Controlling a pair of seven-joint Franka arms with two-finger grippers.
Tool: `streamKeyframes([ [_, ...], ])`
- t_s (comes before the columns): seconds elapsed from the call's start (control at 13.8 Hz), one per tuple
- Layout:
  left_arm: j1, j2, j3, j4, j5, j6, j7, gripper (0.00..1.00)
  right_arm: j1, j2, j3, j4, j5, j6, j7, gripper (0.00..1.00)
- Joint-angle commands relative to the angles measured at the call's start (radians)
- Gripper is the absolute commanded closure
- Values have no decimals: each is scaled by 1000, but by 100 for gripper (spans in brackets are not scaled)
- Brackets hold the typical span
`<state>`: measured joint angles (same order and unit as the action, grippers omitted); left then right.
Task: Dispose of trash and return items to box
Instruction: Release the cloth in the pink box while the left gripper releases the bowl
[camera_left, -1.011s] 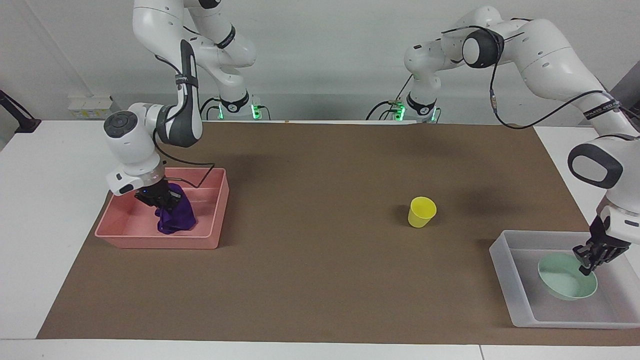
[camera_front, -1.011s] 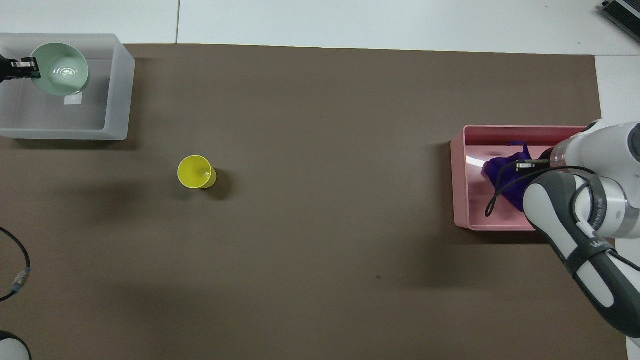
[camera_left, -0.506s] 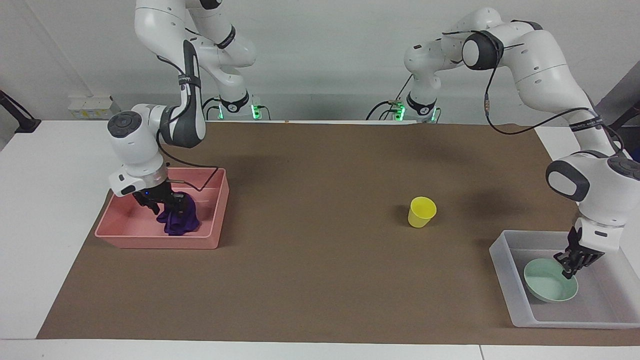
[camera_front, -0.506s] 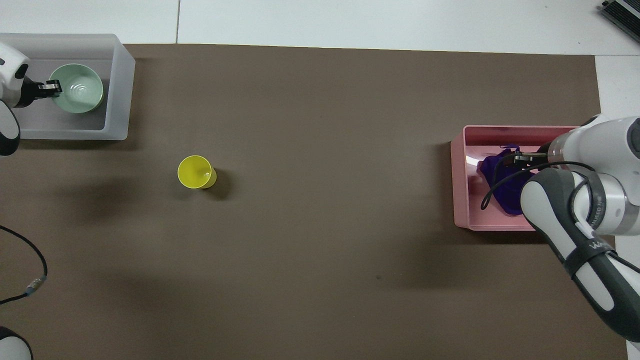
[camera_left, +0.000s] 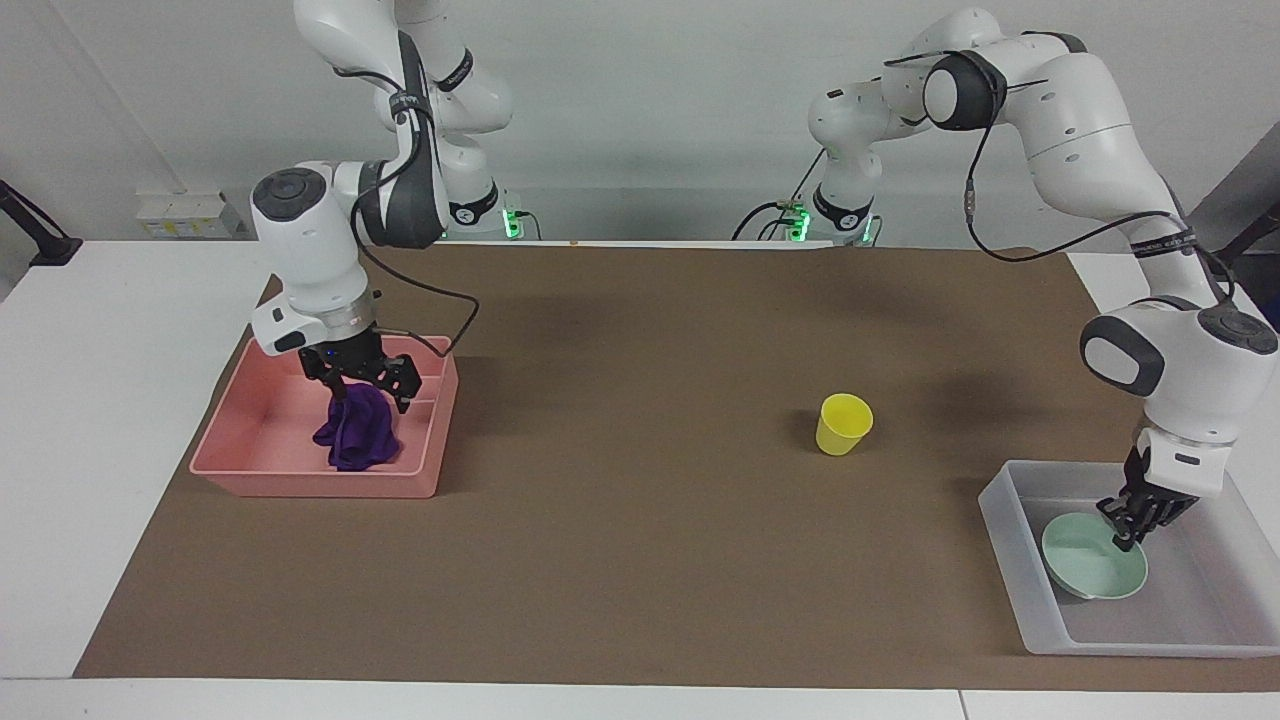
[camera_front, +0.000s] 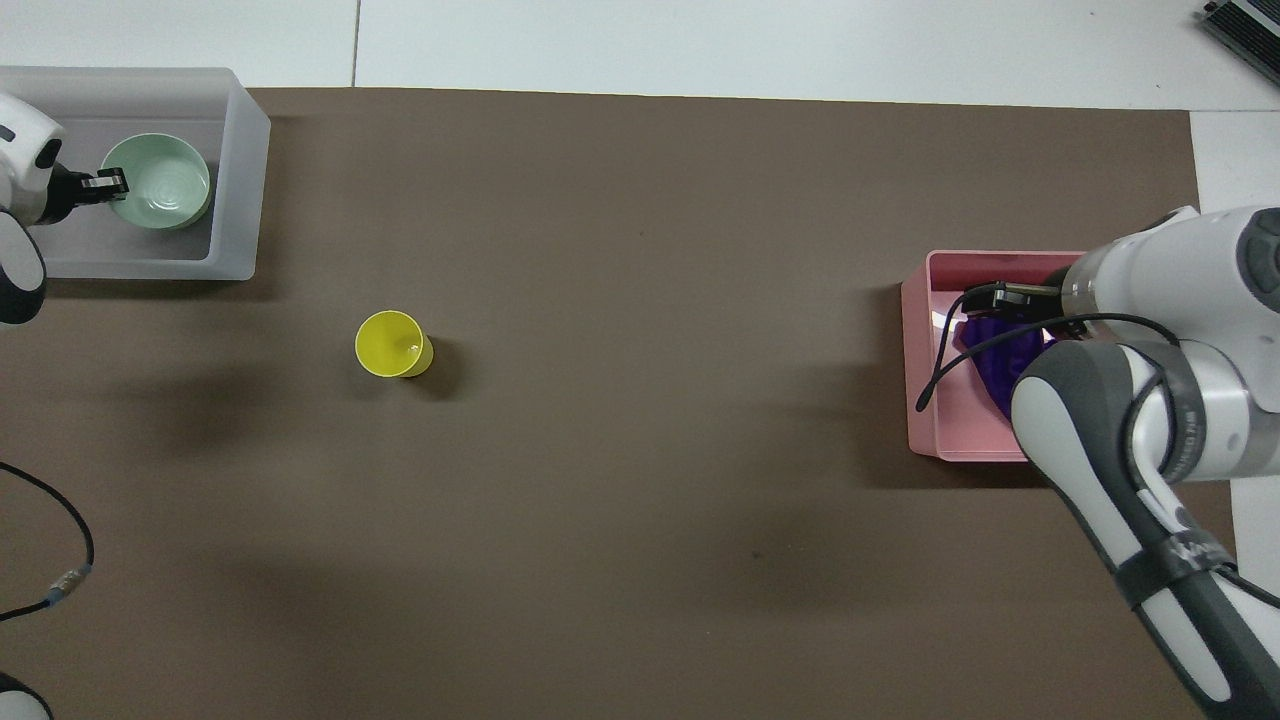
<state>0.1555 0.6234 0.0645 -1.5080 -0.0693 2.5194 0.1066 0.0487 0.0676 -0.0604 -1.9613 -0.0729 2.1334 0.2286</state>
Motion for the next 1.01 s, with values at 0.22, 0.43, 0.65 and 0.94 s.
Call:
streamKeyframes([
  [0.22,-14,-117,3,-28,26,-104,42,0,-29,-136,-4,206,13,-401,-29,0],
  [0.43,-49,-232,1,-64,25,-252,78,0,-35,-137,-15,355,18,-581,-113,0],
  [0.65,-97,-339,1,-142,25,-358,77,0,-58,-141,-24,342,62,-575,-111,0],
  [0.94,-210,-425,3,-302,25,-373,65,0,-62,-169,-24,295,67,-575,-106,0],
])
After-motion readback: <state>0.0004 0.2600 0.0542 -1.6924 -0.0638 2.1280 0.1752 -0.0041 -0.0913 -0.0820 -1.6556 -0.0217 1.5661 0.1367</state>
